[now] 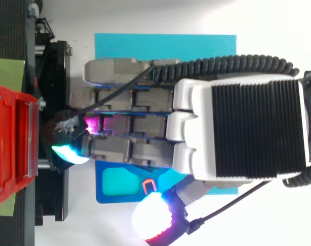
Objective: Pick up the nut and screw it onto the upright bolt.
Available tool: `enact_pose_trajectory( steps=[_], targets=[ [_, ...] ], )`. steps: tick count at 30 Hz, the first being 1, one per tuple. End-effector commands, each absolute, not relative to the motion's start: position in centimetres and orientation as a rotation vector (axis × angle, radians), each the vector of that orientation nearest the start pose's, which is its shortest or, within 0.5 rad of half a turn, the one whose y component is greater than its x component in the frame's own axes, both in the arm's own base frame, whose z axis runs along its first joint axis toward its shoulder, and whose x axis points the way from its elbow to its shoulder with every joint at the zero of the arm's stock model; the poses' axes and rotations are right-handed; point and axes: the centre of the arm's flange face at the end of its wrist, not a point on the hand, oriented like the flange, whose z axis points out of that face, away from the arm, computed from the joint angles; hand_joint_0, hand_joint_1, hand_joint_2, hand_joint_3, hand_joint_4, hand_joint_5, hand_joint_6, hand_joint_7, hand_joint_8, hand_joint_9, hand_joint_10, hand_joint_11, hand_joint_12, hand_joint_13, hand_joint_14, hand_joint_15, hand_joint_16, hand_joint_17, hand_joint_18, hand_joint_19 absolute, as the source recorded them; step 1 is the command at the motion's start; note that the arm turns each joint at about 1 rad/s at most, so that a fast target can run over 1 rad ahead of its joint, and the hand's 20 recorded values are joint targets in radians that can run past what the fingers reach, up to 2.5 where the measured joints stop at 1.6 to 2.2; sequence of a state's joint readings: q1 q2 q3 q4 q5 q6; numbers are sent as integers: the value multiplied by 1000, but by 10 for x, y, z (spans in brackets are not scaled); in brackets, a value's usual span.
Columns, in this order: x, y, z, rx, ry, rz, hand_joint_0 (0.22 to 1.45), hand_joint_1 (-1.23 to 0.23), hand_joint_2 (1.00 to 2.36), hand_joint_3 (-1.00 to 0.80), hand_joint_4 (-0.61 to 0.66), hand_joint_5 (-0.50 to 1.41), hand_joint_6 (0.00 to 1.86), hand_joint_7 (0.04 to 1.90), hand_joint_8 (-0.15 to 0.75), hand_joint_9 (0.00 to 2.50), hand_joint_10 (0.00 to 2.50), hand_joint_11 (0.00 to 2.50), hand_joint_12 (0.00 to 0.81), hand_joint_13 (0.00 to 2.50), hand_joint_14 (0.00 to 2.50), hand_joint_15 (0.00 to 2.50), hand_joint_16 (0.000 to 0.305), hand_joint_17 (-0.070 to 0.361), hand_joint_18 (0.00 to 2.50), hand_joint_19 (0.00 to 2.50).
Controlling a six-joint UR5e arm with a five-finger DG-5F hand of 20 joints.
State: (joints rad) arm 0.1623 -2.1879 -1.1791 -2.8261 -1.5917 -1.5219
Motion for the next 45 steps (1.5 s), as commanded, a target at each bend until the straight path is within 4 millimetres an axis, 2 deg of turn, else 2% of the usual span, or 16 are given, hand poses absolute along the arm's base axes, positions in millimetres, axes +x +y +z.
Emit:
enact_pose_trajectory(
  steps=[1,11,20,45],
  targets=[
    [747,-2,331,-94,1492,183,466,-283,1000,-500,101,-201,500,500,125,347,0,0,250,237,0,0,27,61,0,0],
    [743,1,325,-88,1540,170,460,-264,1000,-500,85,-218,500,500,129,247,0,0,262,198,0,0,31,69,0,0],
    [734,-5,316,-96,1627,157,461,-278,1000,-500,152,-166,500,543,157,413,0,0,259,290,0,0,29,65,0,0],
    [733,-16,315,-94,1636,143,485,-351,1000,-500,192,-109,502,715,203,685,0,0,234,541,0,0,23,52,71,0]
  ],
)
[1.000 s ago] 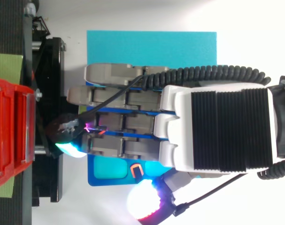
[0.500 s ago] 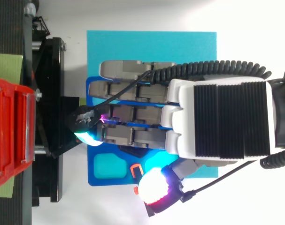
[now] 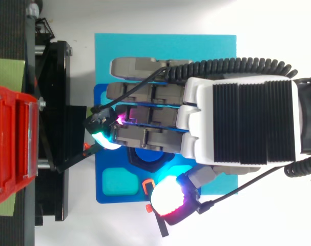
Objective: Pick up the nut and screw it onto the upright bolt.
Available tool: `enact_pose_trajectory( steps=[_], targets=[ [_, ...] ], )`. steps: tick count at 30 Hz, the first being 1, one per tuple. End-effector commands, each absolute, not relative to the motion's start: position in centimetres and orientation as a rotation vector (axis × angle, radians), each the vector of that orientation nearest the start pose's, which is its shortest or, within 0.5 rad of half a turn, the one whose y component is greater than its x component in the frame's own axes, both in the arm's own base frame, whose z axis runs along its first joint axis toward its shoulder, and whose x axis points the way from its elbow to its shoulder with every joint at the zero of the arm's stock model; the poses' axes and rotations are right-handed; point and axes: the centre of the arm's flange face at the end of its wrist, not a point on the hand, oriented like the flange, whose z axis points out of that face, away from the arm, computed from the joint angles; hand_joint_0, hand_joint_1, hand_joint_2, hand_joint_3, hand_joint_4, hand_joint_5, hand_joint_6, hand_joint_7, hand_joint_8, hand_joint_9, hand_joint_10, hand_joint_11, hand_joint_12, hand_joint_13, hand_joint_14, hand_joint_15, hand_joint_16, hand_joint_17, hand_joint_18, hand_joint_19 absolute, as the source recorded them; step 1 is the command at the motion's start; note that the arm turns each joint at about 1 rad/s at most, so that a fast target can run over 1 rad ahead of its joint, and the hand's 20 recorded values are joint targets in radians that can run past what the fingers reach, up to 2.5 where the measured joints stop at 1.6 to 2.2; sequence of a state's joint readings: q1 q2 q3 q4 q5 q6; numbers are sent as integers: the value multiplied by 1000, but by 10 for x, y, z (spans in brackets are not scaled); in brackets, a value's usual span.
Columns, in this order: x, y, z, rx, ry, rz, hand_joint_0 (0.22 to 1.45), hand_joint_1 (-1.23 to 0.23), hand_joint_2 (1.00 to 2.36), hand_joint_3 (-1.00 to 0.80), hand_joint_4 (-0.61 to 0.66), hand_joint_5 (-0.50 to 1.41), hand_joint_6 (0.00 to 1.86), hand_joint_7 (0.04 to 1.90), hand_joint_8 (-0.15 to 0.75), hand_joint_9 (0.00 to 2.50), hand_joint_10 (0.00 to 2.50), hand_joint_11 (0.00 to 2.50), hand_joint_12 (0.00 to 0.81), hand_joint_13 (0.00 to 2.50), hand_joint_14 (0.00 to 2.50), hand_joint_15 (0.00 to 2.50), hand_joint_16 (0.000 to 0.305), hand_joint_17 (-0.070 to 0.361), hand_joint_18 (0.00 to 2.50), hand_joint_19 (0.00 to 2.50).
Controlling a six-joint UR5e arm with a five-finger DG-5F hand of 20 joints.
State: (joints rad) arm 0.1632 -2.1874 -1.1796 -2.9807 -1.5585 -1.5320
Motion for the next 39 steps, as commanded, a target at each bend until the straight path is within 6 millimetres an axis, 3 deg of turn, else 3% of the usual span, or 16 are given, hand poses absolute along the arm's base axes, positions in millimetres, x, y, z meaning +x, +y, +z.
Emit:
enact_pose_trajectory(
  steps=[1,9,10,21,27,31,35,37,39],
  targets=[
    [733,-16,315,-94,1638,143,485,-351,1000,-500,198,-103,502,739,206,706,0,0,237,557,0,0,22,50,98,0],
    [731,-18,314,-93,1653,141,496,-359,1000,-500,258,-69,503,962,220,797,0,0,218,654,0,0,20,46,208,0],
    [731,-20,314,-92,1654,139,499,-359,1000,-500,260,-51,504,1085,220,817,0,0,214,681,0,0,20,44,247,0],
    [731,-26,314,-85,1656,135,510,-365,1000,-500,182,-14,500,1452,240,932,0,0,196,783,0,0,19,42,380,0],
    [731,-30,314,-81,1656,131,516,-373,1000,-500,156,-5,575,1401,250,1071,0,0,174,891,0,0,17,39,488,0],
    [730,-32,315,-79,1655,130,527,-378,1000,-500,99,18,626,1375,256,1326,0,0,140,1046,0,0,14,32,652,34],
    [730,-33,314,-80,1656,132,530,-379,1000,-500,114,21,618,1377,261,1385,0,0,140,1063,0,0,14,31,677,45],
    [730,-35,316,-80,1652,132,530,-378,1000,-500,147,26,531,1528,262,1379,0,0,145,1064,0,0,15,33,675,54],
    [731,-36,320,-79,1644,132,528,-379,1000,-500,130,-1,501,1485,259,1328,0,0,150,1049,0,0,16,35,675,62]
  ],
)
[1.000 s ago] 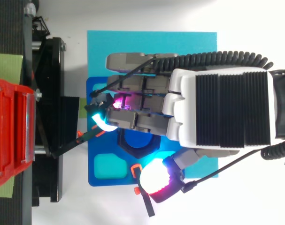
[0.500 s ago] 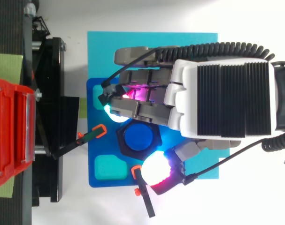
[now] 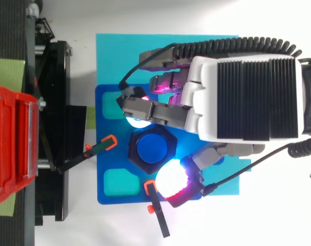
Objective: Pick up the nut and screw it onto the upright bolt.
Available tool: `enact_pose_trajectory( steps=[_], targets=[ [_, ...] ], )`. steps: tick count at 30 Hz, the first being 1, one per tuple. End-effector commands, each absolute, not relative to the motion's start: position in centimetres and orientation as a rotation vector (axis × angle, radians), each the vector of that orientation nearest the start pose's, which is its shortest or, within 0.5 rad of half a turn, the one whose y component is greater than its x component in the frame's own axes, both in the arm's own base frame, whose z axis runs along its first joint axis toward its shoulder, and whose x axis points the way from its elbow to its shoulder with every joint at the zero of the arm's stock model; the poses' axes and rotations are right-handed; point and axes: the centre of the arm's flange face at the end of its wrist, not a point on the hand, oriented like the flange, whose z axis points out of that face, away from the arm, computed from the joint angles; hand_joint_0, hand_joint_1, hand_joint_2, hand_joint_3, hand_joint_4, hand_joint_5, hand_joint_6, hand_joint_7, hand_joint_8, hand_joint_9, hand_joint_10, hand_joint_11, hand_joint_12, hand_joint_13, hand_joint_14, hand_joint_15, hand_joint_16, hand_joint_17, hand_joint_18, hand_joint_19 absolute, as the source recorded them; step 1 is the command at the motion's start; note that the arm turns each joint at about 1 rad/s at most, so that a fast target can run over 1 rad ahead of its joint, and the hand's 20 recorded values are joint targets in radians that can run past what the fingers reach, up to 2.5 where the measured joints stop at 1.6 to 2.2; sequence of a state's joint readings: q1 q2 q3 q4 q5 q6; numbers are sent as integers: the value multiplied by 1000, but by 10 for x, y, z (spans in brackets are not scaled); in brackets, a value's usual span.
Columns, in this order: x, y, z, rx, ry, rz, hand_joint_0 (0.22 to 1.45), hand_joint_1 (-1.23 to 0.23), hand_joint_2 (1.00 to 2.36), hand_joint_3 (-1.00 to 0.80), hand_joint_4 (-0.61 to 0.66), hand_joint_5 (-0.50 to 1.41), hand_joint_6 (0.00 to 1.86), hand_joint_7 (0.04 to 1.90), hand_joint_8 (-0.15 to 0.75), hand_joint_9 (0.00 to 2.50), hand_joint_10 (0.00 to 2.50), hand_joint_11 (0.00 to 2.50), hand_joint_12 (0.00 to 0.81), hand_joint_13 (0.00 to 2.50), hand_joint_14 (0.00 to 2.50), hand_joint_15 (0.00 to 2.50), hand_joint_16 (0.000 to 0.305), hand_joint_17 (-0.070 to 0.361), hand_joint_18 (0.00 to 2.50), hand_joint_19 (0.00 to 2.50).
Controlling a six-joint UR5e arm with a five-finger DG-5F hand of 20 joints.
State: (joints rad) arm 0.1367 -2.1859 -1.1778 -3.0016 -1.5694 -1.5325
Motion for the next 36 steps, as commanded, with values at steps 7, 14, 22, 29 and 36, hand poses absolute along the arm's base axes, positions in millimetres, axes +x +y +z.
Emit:
enact_pose_trajectory(
  steps=[7,14,22,29,36],
  targets=[
    [735,-44,344,-76,1644,131,518,-384,1000,-500,181,-92,503,955,232,1232,0,0,160,1025,0,0,19,44,666,65],
    [737,-44,349,-75,1640,130,508,-374,1000,-500,155,-102,503,802,223,1166,0,0,169,957,0,0,22,49,616,55],
    [738,-34,350,-87,1633,134,492,-338,1000,-500,151,-116,501,600,192,930,0,0,185,762,0,0,24,55,408,0],
    [739,-17,350,-102,1633,147,485,-318,1000,-500,182,-135,500,527,183,770,0,0,208,667,0,0,25,56,291,0],
    [739,-1,350,-106,1634,152,484,-316,1000,-500,212,-127,500,552,195,775,0,0,209,659,0,0,25,57,282,0]
  ],
)
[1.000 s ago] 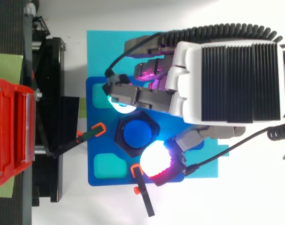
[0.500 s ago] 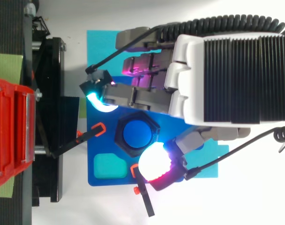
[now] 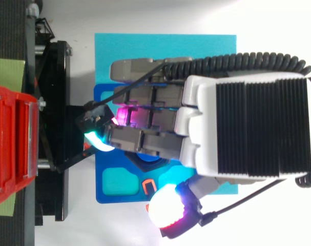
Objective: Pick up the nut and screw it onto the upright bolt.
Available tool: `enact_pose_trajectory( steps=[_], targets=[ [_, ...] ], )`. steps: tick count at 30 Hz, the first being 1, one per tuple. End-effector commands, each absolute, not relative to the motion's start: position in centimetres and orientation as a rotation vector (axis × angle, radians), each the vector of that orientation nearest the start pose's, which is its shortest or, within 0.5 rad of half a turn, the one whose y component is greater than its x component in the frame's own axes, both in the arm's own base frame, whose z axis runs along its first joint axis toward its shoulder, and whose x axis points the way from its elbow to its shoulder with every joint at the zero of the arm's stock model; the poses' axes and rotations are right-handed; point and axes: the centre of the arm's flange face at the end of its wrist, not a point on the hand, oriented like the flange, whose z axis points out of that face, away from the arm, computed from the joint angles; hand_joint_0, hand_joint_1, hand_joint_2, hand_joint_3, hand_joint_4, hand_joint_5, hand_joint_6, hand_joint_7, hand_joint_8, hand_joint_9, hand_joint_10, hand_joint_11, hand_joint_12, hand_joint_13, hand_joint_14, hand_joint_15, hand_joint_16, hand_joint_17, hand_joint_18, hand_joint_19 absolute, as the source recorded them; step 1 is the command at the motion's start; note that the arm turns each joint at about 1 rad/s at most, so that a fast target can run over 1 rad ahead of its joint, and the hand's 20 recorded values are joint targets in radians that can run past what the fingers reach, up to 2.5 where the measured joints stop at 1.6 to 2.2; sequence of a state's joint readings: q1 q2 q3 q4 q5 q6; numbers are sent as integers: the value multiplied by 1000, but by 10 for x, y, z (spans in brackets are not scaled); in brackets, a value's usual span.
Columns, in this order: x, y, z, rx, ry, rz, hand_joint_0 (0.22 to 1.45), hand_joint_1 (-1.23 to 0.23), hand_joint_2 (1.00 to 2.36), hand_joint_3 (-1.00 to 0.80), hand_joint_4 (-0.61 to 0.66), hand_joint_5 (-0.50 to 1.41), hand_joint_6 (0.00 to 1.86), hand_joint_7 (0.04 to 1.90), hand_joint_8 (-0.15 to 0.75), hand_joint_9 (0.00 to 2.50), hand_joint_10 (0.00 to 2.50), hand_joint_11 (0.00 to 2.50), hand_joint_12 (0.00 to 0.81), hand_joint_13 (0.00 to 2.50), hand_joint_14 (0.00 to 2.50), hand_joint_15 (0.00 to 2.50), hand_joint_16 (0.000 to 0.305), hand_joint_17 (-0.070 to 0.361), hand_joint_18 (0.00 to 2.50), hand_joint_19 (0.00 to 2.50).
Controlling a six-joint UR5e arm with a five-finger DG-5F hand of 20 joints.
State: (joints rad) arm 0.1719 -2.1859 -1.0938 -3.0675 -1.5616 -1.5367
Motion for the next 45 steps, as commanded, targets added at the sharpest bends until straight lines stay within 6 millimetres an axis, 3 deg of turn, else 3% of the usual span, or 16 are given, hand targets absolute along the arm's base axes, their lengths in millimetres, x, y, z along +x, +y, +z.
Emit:
enact_pose_trajectory(
  steps=[1,21,32,35,45],
  targets=[
    [739,0,350,-105,1634,151,484,-316,1000,-500,217,-124,501,573,196,777,0,0,210,660,0,0,25,57,285,0],
    [736,3,347,-108,1668,147,488,-328,1000,-500,205,-95,502,730,210,819,0,0,209,684,0,0,25,56,297,0],
    [734,-8,346,-100,1679,141,493,-334,1000,-500,209,-79,503,825,210,821,0,0,208,692,0,0,25,56,309,0],
    [733,-11,345,-98,1691,136,497,-340,1000,-500,236,-63,504,946,212,830,0,0,208,705,0,0,24,54,321,0],
    [731,-26,343,-84,1704,123,507,-348,1000,-500,140,-16,501,1427,225,888,0,0,194,768,0,0,22,48,409,0]
  ],
)
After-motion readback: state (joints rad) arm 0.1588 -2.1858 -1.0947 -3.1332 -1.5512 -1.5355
